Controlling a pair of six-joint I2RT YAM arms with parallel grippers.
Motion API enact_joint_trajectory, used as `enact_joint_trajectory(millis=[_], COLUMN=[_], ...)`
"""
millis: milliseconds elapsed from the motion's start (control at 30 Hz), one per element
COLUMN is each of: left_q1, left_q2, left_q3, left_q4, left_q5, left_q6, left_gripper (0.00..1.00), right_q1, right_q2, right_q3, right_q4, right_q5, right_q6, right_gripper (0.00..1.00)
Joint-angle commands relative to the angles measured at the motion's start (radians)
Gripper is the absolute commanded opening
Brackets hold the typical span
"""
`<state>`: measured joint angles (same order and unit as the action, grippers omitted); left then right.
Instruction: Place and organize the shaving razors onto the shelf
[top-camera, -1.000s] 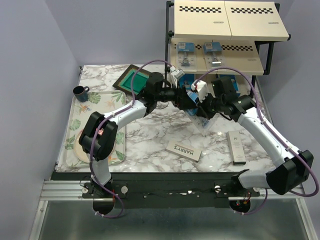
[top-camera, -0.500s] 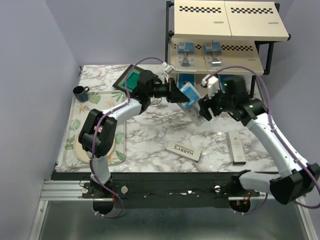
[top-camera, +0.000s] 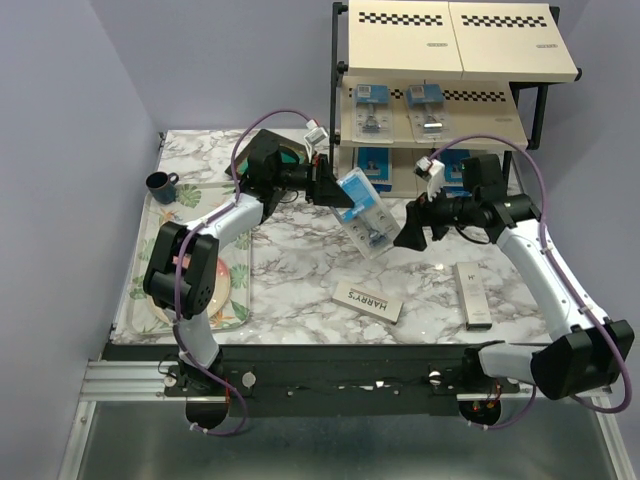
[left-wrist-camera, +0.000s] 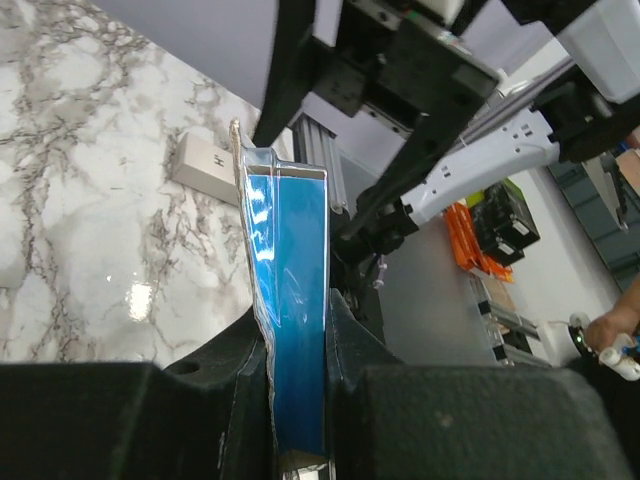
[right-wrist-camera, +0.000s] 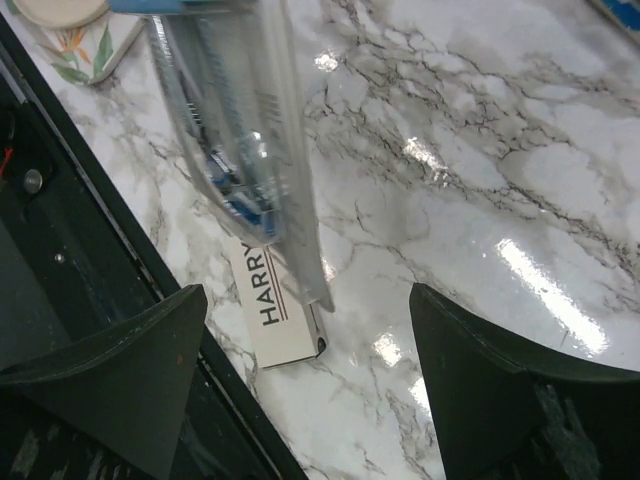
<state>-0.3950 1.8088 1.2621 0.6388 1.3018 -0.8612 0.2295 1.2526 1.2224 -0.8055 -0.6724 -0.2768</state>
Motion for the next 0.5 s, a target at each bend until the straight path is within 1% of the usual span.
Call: enact_joint_trajectory(millis=[0,133,267,333,367,433,467], left_q1=[-0.004,-0.004,-0.004,-0.005,-0.005,-0.007,-0.008], left_q2=[-0.063,-0.071,-0.072,-0.072,-0.072,-0.068,-0.068], left_q3=[0.010,0.014,0.022,0.025,0.028,0.031,0.034], left_q4=[-0.028,-0.040,-0.051,-0.054,-0.056,-0.059,-0.059], left_q5=[0.080,0.080,0.076,0.074,0.076,0.074,0.071], left_q6=[0.005,0.004,0.004,0.004,0.004,0.007,0.007], left_gripper=[0.17,0.17,0.17,0.17,0.17,0.17,0.17], right_q1=[-0.016,-0.016,-0.016,-0.018,-0.018,-0.019,-0.019], right_q2=[0.037,0.057,0.065,0.061,0.061,0.062,0.065], right_q3=[-0.038,-0.061,-0.084,-0.106,-0.110,-0.124,-0.127], right_q4=[0.014,0.029,0.055,0.066,0.071,0.078,0.089], right_q5=[-0.064,-0.144,-0.217,-0.217,-0.226,-0.245,-0.269], right_q6=[0.013,0.017,0.045,0.053,0.053,0.060,0.062], right_gripper=[0.89,0.89,0.82,0.80,0.76,0.71,0.66])
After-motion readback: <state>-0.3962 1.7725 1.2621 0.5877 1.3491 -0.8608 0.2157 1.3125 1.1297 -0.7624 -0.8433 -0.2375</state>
